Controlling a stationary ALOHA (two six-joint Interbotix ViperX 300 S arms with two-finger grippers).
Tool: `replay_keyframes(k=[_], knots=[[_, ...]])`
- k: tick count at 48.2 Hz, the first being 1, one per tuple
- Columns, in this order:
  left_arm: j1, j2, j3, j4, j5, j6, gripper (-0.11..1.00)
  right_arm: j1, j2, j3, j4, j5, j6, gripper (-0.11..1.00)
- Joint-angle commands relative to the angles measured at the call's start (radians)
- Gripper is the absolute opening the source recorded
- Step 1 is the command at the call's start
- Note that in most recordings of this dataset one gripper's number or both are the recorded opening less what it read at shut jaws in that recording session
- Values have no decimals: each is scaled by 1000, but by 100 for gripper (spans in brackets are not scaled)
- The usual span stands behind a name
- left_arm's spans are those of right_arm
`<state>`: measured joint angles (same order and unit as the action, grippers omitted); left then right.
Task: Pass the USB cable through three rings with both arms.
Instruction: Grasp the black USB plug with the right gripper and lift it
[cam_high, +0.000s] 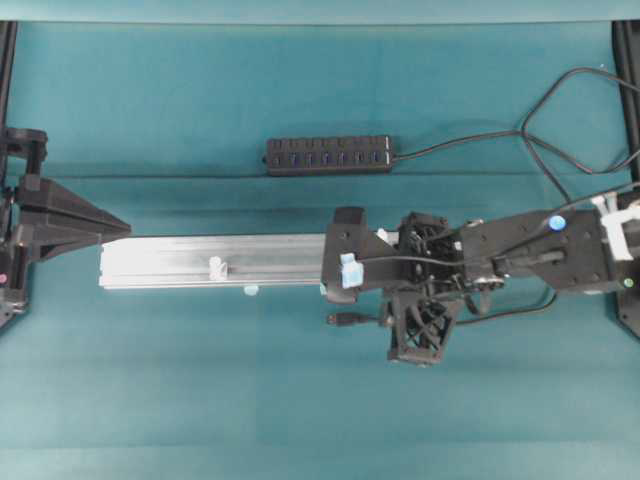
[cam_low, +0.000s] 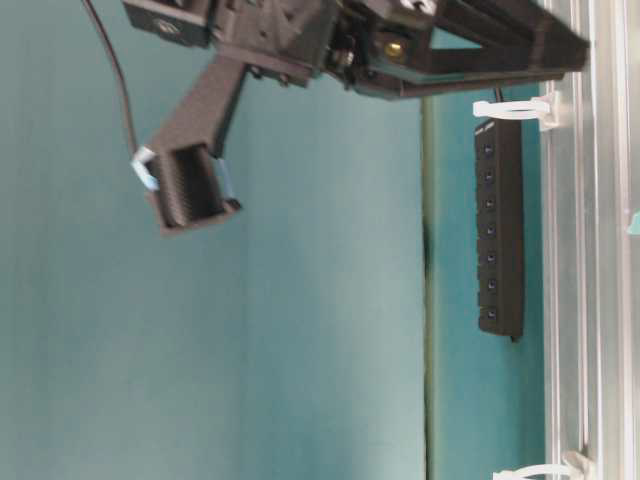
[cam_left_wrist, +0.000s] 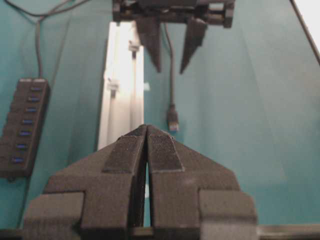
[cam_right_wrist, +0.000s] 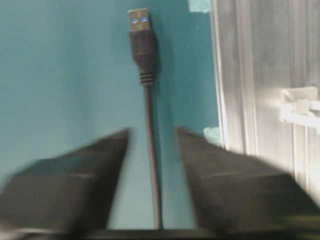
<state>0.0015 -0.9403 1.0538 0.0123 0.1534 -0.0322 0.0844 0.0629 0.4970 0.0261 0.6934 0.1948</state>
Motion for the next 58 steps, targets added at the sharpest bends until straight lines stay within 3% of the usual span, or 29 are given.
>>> replay_keyframes(k=[1, 7, 9, 33, 58], knots=[[-3, 6, -29, 3, -5, -2, 2, 6, 14, -18, -3, 8, 3, 27], [-3, 5, -31, 3, 3, 3, 2, 15, 38, -25, -8, 14, 2, 64], [-3, 5, -31, 3, 6, 3, 2, 20, 43, -26, -9, 11, 0, 72], [-3, 14, -29, 3, 8, 2, 2, 32, 100, -32, -75, -86, -6, 68], [-3, 12, -29, 3, 8, 0, 2, 32, 150, -28, -75, -126, -12, 67]])
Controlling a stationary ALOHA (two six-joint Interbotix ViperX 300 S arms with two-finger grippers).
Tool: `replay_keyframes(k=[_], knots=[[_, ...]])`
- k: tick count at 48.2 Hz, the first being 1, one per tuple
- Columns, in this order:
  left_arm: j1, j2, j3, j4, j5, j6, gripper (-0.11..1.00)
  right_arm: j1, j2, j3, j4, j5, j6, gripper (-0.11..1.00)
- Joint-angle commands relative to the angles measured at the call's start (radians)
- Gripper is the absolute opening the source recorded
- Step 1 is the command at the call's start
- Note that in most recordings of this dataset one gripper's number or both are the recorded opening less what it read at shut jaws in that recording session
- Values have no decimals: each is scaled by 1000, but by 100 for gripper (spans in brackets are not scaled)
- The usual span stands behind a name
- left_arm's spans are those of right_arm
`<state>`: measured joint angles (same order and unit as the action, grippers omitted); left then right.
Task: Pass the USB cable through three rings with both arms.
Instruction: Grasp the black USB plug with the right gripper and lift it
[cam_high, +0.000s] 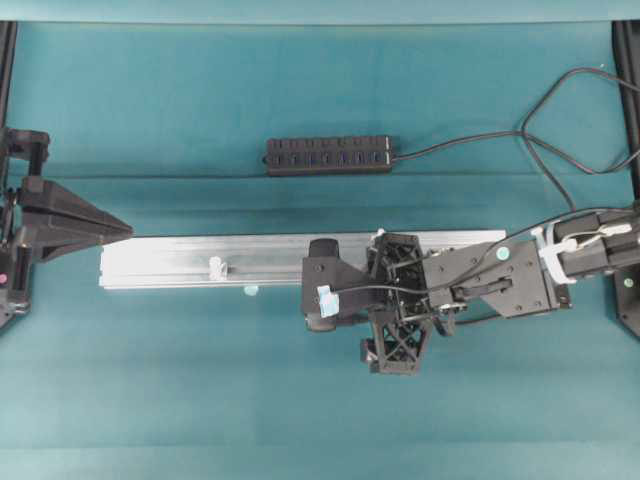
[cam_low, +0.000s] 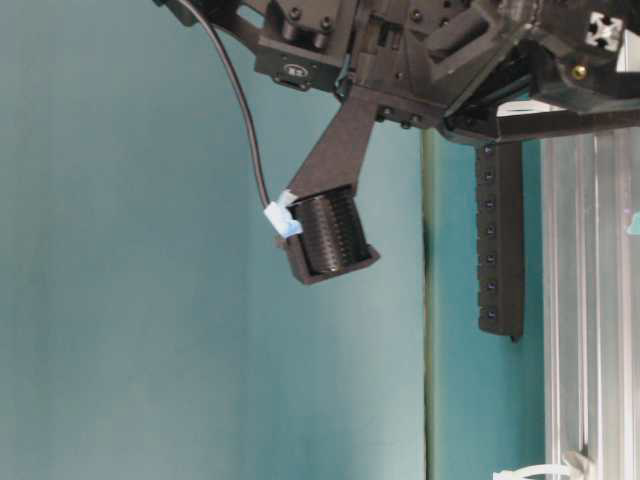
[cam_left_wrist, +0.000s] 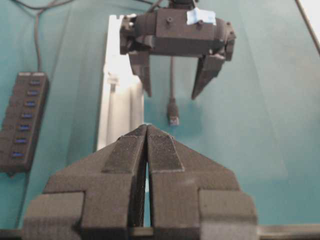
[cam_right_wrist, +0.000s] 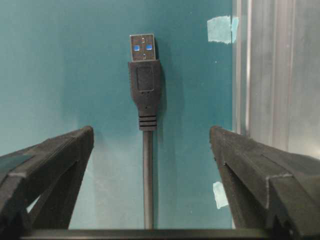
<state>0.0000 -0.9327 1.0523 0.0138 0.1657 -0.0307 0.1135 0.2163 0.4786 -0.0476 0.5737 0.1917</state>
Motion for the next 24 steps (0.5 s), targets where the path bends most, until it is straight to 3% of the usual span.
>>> replay_keyframes(k=[1, 13, 24], knots=[[-2, 5, -28, 2, -5, -2, 2, 3, -2, -8, -2, -6, -9, 67], [-2, 5, -28, 2, -5, 0, 2, 2, 9, -8, -2, -3, -11, 62], [-2, 5, -28, 2, -5, 0, 2, 3, 9, -6, -2, 11, -71, 40]])
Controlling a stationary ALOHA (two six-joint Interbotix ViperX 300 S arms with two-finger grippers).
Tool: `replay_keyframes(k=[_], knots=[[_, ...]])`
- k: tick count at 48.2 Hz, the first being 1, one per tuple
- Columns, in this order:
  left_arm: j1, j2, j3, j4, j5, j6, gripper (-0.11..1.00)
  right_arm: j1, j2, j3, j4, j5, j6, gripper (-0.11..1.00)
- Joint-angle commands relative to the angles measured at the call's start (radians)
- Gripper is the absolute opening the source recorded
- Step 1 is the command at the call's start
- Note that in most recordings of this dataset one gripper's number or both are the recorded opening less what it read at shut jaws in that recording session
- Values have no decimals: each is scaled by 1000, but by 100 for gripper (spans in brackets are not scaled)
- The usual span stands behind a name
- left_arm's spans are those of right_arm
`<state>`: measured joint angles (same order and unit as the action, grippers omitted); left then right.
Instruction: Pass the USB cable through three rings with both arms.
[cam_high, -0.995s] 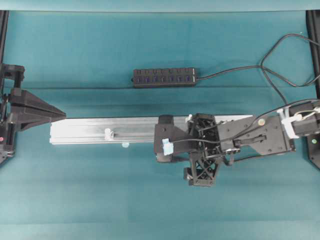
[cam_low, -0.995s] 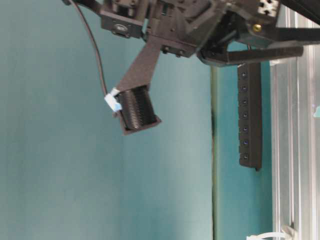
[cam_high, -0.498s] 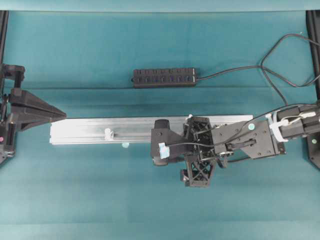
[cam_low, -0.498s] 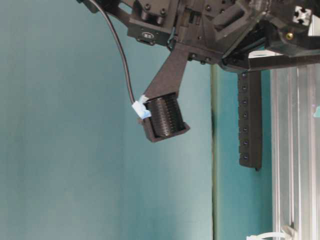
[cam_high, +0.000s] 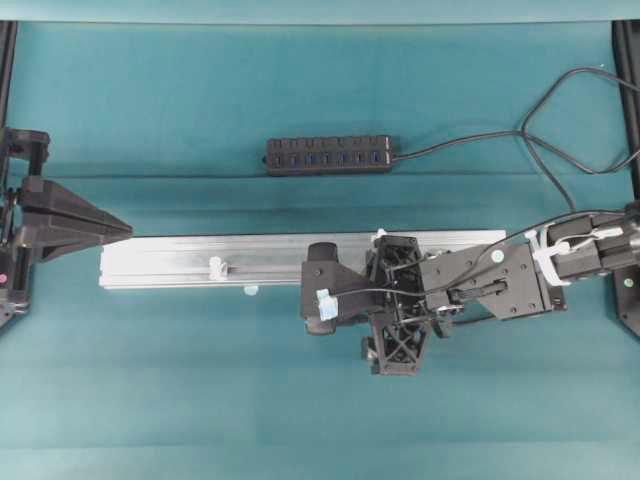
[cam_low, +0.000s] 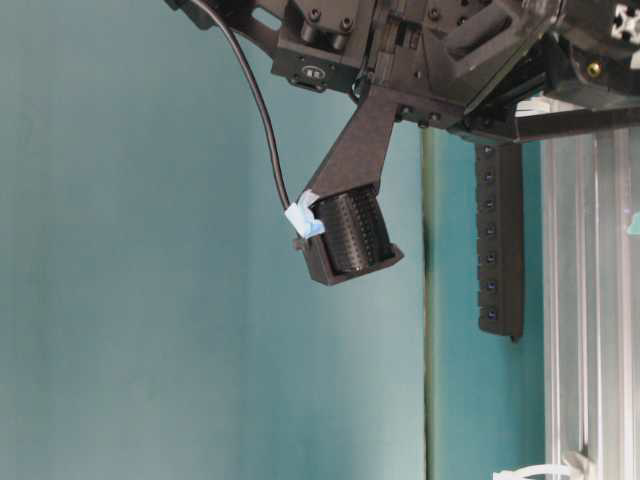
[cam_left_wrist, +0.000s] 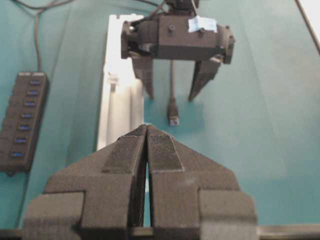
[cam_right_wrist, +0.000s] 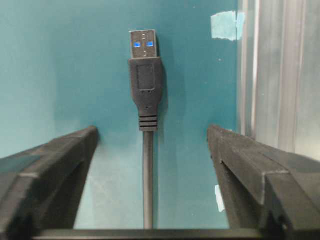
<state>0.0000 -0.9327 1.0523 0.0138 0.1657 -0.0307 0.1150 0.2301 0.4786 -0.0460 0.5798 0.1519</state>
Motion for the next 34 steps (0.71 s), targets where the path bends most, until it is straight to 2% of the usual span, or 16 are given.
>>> replay_keyframes(k=[1, 9, 15, 21, 34], knots=[[-2, 5, -28, 2, -5, 0, 2, 0, -5, -8, -3, 5, -38, 37], [-2, 6, -28, 2, -5, 0, 2, 0, -2, -12, -5, 8, -92, 15], [-2, 6, -28, 2, -5, 0, 2, 0, -2, -12, -3, 18, -97, 0], [-2, 6, -28, 2, -5, -2, 2, -3, 0, -14, -3, 25, -95, -6], [-2, 17, -28, 2, -8, -2, 2, -3, 2, -14, -2, 25, -95, -7]])
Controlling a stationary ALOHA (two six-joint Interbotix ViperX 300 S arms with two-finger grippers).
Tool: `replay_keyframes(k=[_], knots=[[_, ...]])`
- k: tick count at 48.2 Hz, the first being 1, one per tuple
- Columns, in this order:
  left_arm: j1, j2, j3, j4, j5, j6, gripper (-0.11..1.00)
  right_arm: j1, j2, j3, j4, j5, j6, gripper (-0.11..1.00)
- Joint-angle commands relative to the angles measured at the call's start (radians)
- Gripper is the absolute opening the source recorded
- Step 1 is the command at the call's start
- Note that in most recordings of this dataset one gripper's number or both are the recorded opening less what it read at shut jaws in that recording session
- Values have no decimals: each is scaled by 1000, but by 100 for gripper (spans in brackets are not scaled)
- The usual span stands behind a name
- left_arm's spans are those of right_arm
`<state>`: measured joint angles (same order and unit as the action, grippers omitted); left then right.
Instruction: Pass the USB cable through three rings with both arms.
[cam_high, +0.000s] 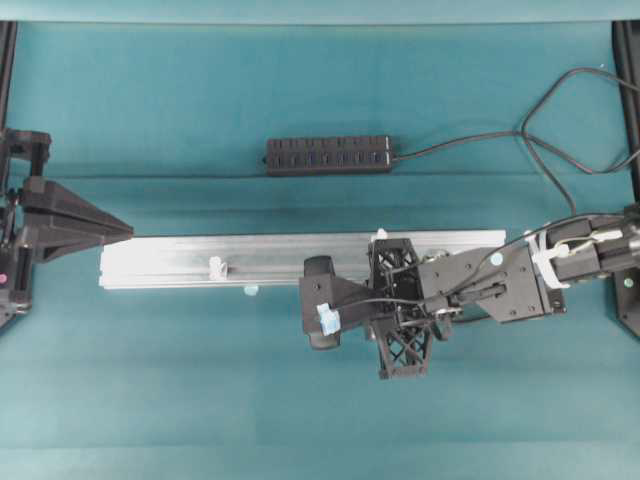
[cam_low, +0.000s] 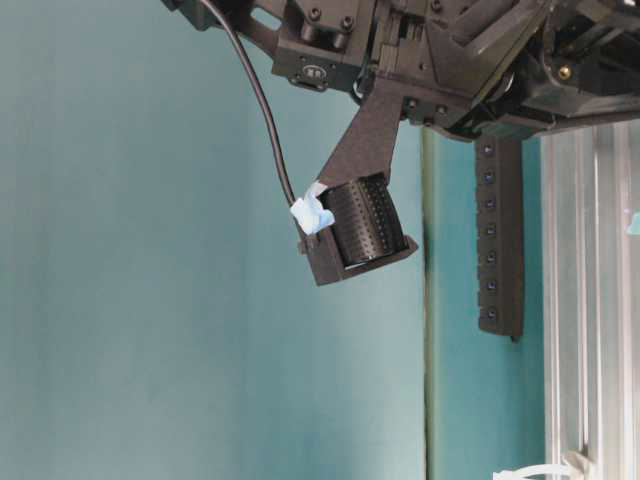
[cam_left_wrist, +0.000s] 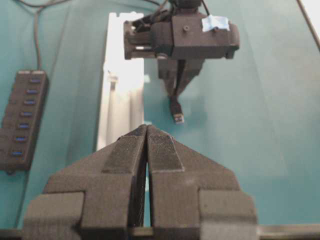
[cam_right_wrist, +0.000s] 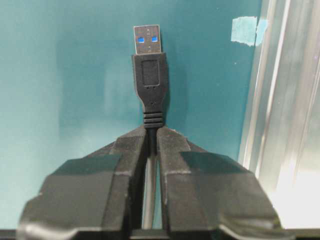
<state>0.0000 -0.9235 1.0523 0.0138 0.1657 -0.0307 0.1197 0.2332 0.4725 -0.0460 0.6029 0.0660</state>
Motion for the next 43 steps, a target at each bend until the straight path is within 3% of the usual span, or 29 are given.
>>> replay_keyframes(k=[1, 43], knots=[[-2, 8, -28, 2, -9, -2, 2, -8, -2, -8, -2, 2, -9, -7], [-2, 9, -26, 2, -5, 0, 2, 26, -75, -118, 0, 192, -5, -7]])
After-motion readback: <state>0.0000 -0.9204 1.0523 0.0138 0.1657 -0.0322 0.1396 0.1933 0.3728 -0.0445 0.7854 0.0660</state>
